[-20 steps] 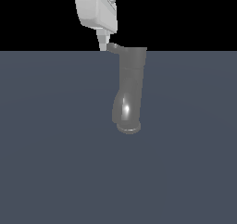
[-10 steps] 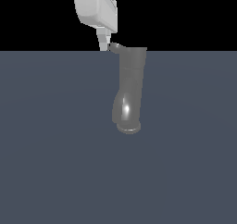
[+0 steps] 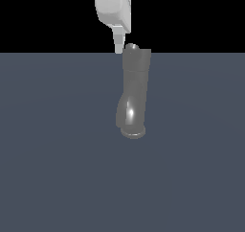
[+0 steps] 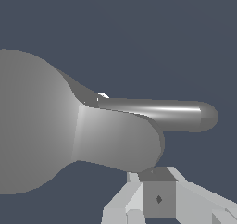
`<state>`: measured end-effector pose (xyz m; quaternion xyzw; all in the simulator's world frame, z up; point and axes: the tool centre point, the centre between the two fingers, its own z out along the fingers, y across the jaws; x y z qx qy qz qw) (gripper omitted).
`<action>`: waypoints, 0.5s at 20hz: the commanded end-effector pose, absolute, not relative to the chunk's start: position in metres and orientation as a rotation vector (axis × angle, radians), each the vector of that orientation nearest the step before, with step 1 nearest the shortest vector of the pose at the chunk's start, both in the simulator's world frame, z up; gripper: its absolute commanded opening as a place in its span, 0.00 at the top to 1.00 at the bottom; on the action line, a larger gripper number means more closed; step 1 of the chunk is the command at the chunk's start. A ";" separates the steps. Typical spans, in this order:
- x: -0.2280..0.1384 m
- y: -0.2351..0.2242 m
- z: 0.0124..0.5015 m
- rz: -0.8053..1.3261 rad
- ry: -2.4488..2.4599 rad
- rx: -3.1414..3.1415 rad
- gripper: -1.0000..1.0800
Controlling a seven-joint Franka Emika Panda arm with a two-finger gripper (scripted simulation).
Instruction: Turn on the faucet by rotating a designated handle.
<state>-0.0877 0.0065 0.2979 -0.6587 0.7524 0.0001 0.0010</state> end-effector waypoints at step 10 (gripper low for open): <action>-0.085 -0.045 0.298 0.000 2.387 -2.042 1.00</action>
